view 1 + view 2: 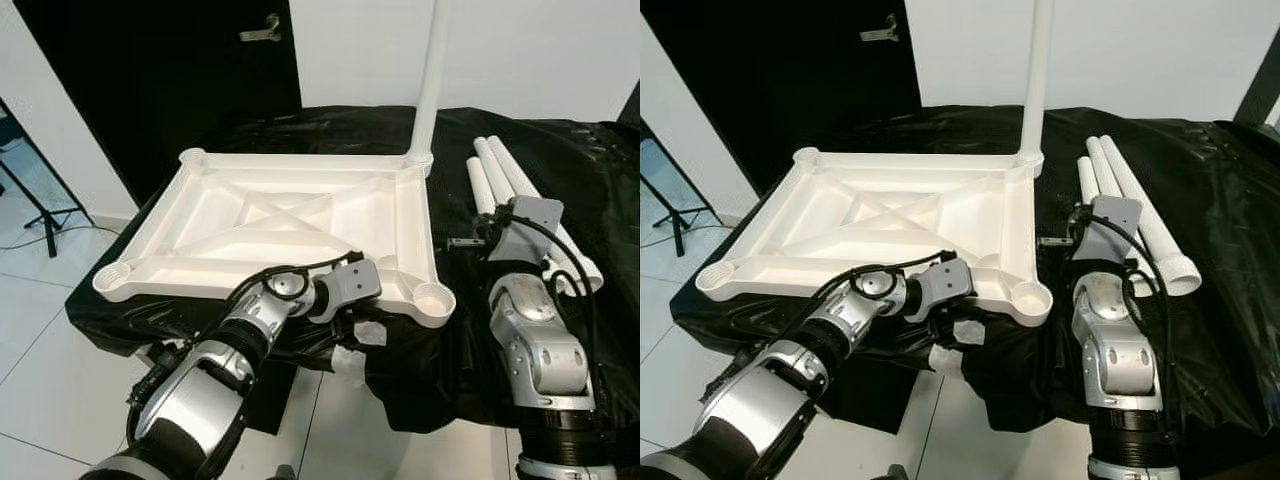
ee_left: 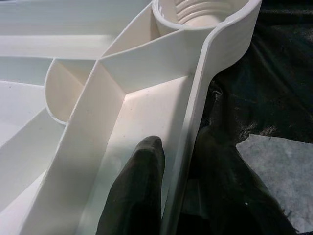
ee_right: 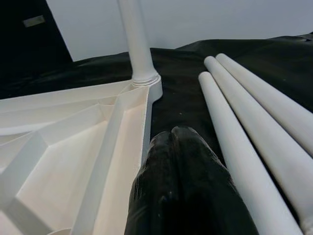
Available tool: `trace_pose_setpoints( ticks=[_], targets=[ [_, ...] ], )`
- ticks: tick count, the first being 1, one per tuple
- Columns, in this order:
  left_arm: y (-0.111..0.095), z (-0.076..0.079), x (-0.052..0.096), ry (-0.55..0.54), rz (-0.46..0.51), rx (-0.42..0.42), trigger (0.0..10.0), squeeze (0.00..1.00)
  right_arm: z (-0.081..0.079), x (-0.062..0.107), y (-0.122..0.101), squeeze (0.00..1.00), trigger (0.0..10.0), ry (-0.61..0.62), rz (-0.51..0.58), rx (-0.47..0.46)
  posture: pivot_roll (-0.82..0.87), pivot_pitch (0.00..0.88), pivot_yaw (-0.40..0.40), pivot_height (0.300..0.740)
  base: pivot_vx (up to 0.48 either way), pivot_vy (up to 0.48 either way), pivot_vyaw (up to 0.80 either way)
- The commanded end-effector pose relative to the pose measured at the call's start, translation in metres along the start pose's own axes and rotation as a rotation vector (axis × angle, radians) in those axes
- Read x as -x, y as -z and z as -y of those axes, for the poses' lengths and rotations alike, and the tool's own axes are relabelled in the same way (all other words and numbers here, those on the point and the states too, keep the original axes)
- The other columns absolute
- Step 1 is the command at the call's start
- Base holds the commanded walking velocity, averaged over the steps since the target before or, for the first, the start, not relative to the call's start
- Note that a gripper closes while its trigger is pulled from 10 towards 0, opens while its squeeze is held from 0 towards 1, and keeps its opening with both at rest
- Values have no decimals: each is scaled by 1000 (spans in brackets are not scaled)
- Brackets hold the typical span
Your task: Building children table
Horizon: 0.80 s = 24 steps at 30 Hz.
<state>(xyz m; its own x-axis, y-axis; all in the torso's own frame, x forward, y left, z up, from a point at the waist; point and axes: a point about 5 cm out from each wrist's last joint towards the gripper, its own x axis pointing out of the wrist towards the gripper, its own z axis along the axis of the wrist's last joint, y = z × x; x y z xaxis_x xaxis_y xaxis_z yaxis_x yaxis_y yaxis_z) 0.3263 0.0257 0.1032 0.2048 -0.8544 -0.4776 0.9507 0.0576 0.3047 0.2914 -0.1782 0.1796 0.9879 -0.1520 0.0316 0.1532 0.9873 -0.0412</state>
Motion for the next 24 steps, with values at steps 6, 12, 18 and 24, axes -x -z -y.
trace_pose_setpoints(
  ticks=[6, 12, 18, 24],
  targets=[
    [-3, 6, -14, -220, 99, 45, 10000, 0, 1, 1, 2, 0, 10000, 4, -15, -5, 99, 0, 50, 740, 0, 0, 0],
    [-11, 31, -15, -6, 265, 33, 9882, 0, 0, 0, 2, 0, 10000, 11, -15, -8, 96, 0, 57, 740, 0, 0, 0],
    [-22, 36, -16, 37, 364, 36, 10000, 0, 2, 0, 2, 0, 10000, 21, -17, -5, 95, 0, 56, 740, 0, 0, 0],
    [-35, 40, -27, 31, 399, 10, 10000, 0, 2, 0, 3, 0, 10000, 23, -19, -1, 87, 0, 55, 740, 0, 0, 0]
  ],
)
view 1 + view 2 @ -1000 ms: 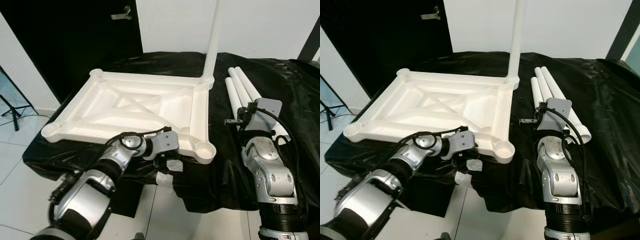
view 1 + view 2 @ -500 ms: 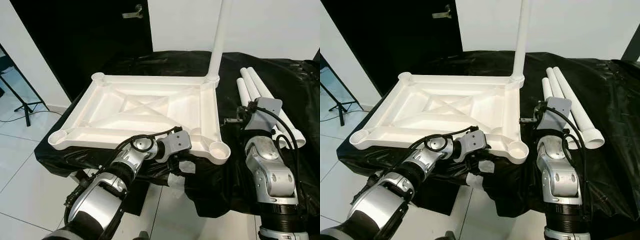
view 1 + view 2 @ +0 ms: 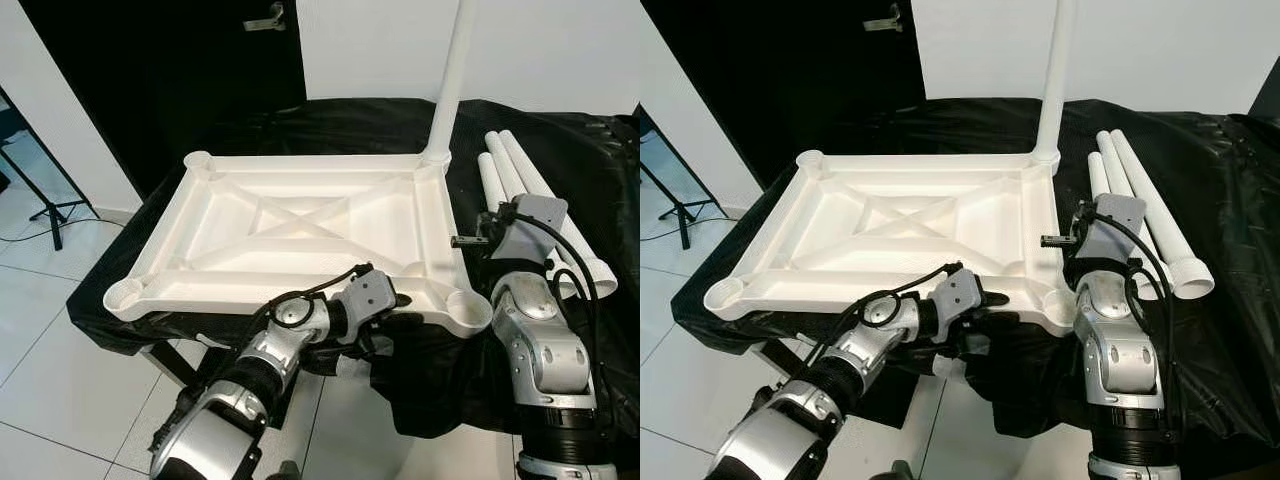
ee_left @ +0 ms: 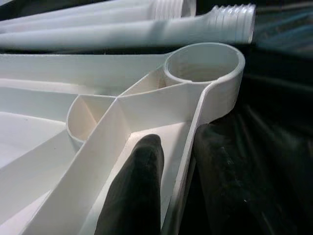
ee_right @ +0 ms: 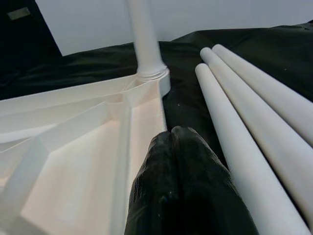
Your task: Building children table
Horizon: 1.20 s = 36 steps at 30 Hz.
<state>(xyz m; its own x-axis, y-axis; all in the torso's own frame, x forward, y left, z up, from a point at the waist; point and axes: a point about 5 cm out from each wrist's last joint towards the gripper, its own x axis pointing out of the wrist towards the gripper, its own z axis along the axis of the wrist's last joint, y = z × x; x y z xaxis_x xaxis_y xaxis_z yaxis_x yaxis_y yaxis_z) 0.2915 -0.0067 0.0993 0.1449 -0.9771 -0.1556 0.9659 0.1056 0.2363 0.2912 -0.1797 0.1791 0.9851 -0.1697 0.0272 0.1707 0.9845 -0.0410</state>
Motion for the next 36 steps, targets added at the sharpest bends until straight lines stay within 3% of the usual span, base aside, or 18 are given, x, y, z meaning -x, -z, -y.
trace_pose_setpoints(
  ticks=[1, 2, 3, 4, 8, 9, 10, 13, 16, 18, 21, 27, 28, 32, 36],
  targets=[
    [-11, 5, -9, 64, 46, -62, 10000, 0, 0, 0, 2, 0, 10000, 5, -14, -1, 87, 0, 55, 740, 0, 0, 0],
    [-10, 6, -9, 65, 35, -73, 10000, 0, 0, 0, 2, 0, 10000, 6, -14, 0, 86, 0, 55, 740, 0, 0, 0],
    [-8, 6, -7, 68, 36, -68, 10000, 153, 1, 0, 2, 0, 10000, 7, -14, 1, 84, 0, 55, 740, 0, 0, 0],
    [-8, 5, -5, 67, 44, -61, 10000, 1000, 2, 0, 2, 0, 10000, 10, -14, 2, 82, 0, 56, 740, 0, 0, 0],
    [-8, 3, 0, 61, 55, -58, 10000, 1000, 4, 1, 3, 0, 10000, 17, -16, 5, 82, 0, 56, 740, 0, 0, 0],
    [-9, 2, 2, 48, 55, -66, 10000, 467, 4, 1, 3, 0, 10000, 18, -16, 5, 82, 0, 57, 740, 0, 0, 0],
    [-11, -1, 5, 36, 73, -65, 10000, 0, 4, 1, 3, 0, 10000, 19, -17, 6, 83, 0, 56, 740, 0, 0, 0],
    [-19, -7, 11, 9, 129, -37, 10000, 0, 3, 1, 4, 0, 10000, 19, -19, 7, 84, 0, 57, 740, 0, 0, 0],
    [-37, -15, 21, -32, 253, 10, 10000, 0, 4, 1, 4, 0, 10000, 22, -23, 7, 85, 0, 58, 740, 0, 0, 0],
    [-37, -15, 21, -32, 253, 10, 10000, 0, 4, 1, 4, 0, 10000, 22, -23, 7, 85, 0, 58, 740, 0, 0, 0],
    [-66, -23, 33, -73, 447, 115, 10000, 0, 9, 0, 8, 0, 10000, 44, -50, 2, 89, 0, 57, 740, 0, 0, 0],
    [-74, -30, 35, -140, 545, 195, 10000, 0, 21, -2, 21, 0, 10000, 90, -141, -8, 91, 0, 55, 740, 0, 0, 0],
    [-70, -33, 33, -186, 530, 206, 10000, 0, 26, -3, 22, 1000, 10000, 97, -152, -3, 88, 0, 53, 740, 0, 0, 0],
    [-65, -34, 28, -233, 509, 230, 10000, 0, 40, -8, 18, 1000, 10000, 92, -178, 42, 85, 0, 47, 740, 0, 0, 0],
    [-64, -33, 25, -235, 500, 228, 10000, 0, 42, -10, 17, 1000, 10000, 76, -193, 57, 84, 0, 42, 740, 0, 0, 0]
  ],
)
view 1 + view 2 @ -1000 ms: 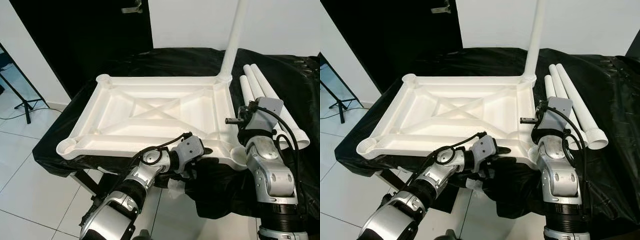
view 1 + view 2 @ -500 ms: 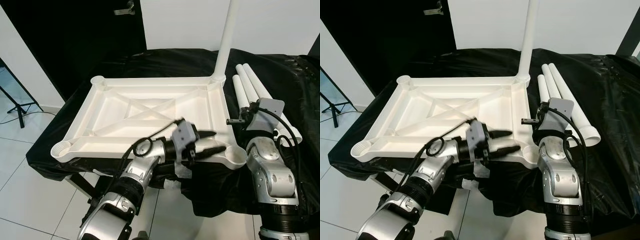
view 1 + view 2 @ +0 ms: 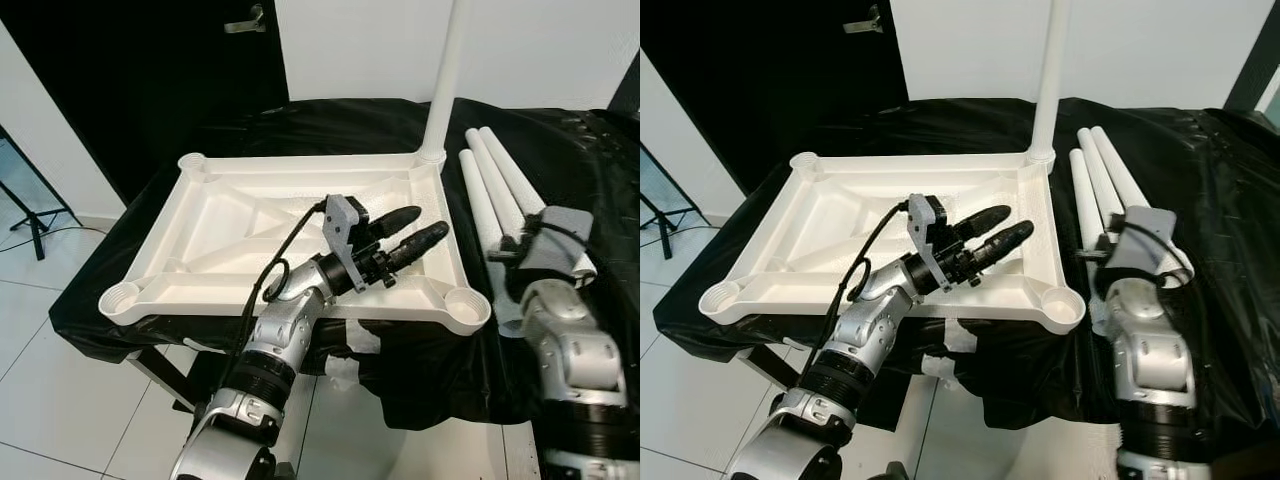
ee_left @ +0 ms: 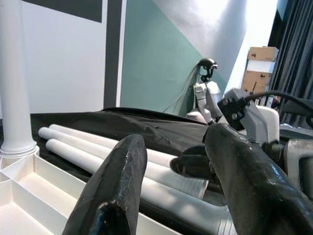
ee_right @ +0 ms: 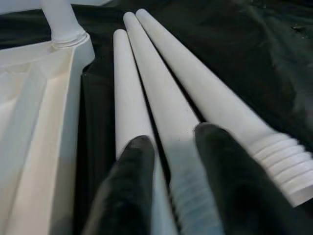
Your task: Building children table
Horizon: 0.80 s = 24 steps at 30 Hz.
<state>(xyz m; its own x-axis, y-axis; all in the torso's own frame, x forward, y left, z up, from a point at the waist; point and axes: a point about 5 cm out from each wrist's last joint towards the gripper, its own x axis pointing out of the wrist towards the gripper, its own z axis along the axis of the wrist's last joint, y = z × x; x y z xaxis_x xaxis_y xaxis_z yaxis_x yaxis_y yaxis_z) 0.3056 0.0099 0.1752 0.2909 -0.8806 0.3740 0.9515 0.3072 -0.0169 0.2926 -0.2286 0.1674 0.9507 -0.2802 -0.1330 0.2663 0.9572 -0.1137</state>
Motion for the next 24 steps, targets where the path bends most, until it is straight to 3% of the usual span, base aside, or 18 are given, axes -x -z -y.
trace_pose_setpoints(
  ticks=[1, 4, 5, 12, 24],
  targets=[
    [3, 1, 1, -5, -24, -5, 10000, 0, -5, -2, 2, 1000, 10000, -38, -29, 0, 84, 0, 41, 740, 0, 0, 0],
    [3, 4, 0, -7, -35, 1, 10000, 0, -8, -5, 3, 1000, 10000, -84, -68, 24, 86, 0, 37, 740, 0, 0, 0],
    [3, 5, -1, -8, -35, 6, 10000, 0, -10, -7, 5, 0, 10000, -119, -94, 23, 92, 0, 31, 740, 0, 0, 0],
    [8, 7, -1, -29, -56, -8, 10000, 0, -16, -17, -2, 0, 10000, -224, -150, 13, 104, 0, 22, 740, 0, 0, 0],
    [10, 9, -2, -48, -76, -23, 10000, 0, -13, -26, 9, 0, 10000, -206, -325, 51, 118, 0, 10, 740, 0, 0, 0]
  ],
)
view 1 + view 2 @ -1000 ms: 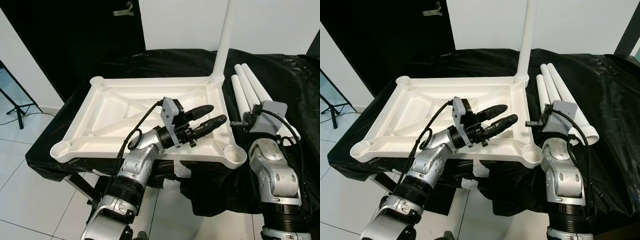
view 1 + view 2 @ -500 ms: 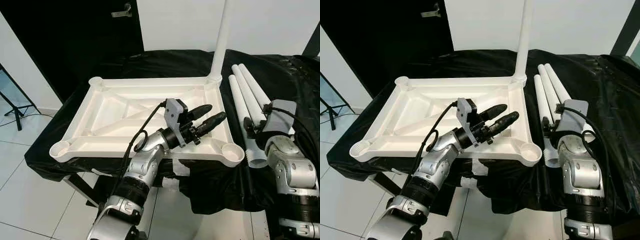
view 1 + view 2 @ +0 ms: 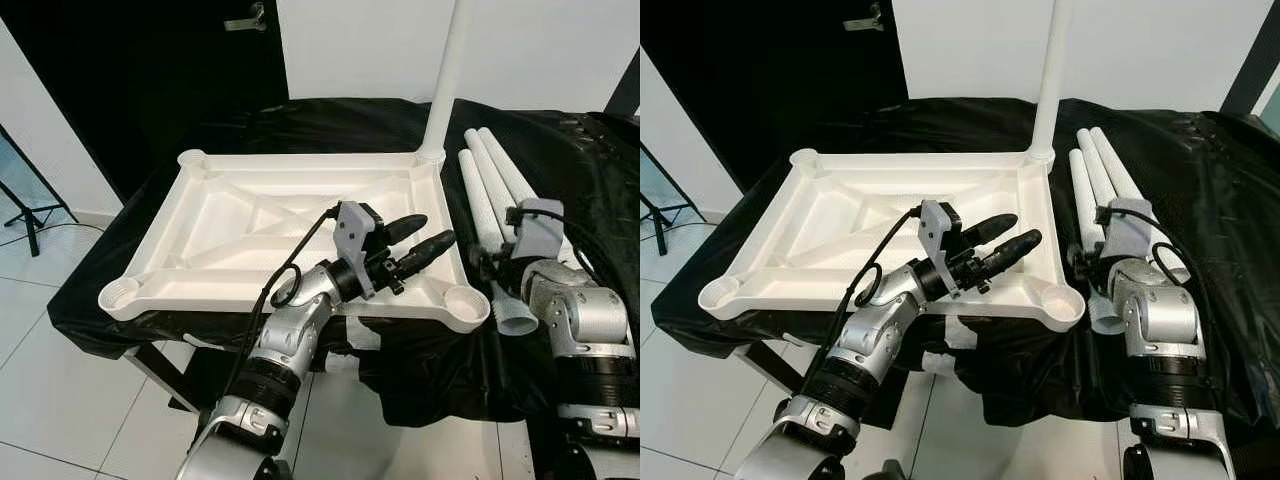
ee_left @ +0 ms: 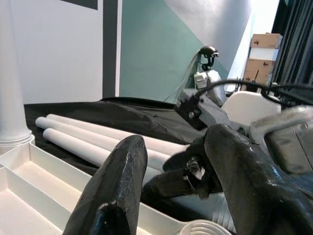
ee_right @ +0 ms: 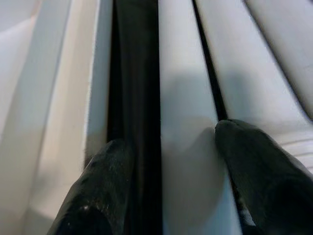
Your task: Building children table
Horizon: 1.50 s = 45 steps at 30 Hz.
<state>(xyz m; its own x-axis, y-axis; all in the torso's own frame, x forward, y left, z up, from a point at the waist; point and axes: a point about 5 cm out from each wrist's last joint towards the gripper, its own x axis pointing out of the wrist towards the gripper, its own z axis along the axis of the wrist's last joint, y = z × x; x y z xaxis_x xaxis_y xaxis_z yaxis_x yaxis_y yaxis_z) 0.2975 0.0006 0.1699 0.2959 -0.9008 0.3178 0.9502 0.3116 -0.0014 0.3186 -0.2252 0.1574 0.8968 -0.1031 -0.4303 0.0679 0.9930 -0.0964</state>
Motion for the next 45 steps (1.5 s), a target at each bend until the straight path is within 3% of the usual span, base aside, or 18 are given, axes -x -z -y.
trace_pose_setpoints(
  ticks=[1, 3, 6, 8, 9, 14, 24, 25, 28, 30, 35, 42, 44, 45],
  targets=[
    [2, -2, 2, -50, -16, -5, 10000, 0, -2, -2, 3, 0, 10000, -7, -37, 7, 118, 0, 10, 740, 0, 0, 0],
    [5, -1, 3, -56, -23, 0, 10000, 0, 11, 0, 1, 0, 10000, 45, -38, -30, 111, 0, 7, 740, 0, 0, 0],
    [7, 0, 3, -55, -26, 7, 10000, 0, 17, 0, 7, 0, 10000, 64, -71, -51, 103, 0, 8, 740, 0, 0, 0],
    [8, 1, 2, -53, -27, 8, 10000, 0, 17, -1, 12, 0, 10000, 62, -96, -59, 102, 0, 8, 740, 0, 0, 0],
    [8, 2, 0, -49, -29, 7, 10000, 0, 15, -4, 26, 0, 10000, 60, -185, -100, 100, 0, 7, 740, 0, 0, 0],
    [8, 1, -2, -48, -31, 3, 10000, 0, 11, -7, 42, 0, 10000, 56, -303, -179, 99, 0, 5, 740, 0, 0, 0],
    [10, 2, -1, -54, -39, 2, 10000, 0, 12, -10, 29, 0, 10000, 68, -255, -230, 106, 0, 0, 740, 0, 0, 0],
    [11, 2, 0, -57, -42, 3, 10000, 0, 14, -10, 23, 0, 0, 85, -218, -222, 107, 0, -1, 740, 0, 0, 0],
    [12, 3, 0, -59, -46, 1, 10000, 0, 13, -10, 18, 0, 0, 81, -176, -234, 109, 0, -1, 740, 0, 0, 0],
    [15, 4, 0, -58, -58, -7, 10000, 0, 1, -6, 8, 0, 0, 6, -49, -275, 107, 0, 1, 740, 0, 0, 0],
    [15, 5, 0, -55, -60, -7, 10000, 0, -4, -2, 4, 0, 0, 18, 30, -245, 105, 0, 6, 740, 0, 0, 0],
    [15, 4, 0, -51, -61, -7, 10000, 0, -21, 9, -3, 0, 0, 69, 201, -84, 98, 0, 18, 740, 0, 0, 0],
    [15, 4, 0, -51, -61, -7, 10000, 0, -21, 9, -3, 0, 0, 69, 201, -84, 98, 0, 18, 740, 0, 0, 0],
    [15, 5, -1, -49, -61, -6, 10000, 0, -27, 14, -8, 0, 0, 83, 275, 6, 96, 0, 23, 740, 0, 0, 0]
  ],
)
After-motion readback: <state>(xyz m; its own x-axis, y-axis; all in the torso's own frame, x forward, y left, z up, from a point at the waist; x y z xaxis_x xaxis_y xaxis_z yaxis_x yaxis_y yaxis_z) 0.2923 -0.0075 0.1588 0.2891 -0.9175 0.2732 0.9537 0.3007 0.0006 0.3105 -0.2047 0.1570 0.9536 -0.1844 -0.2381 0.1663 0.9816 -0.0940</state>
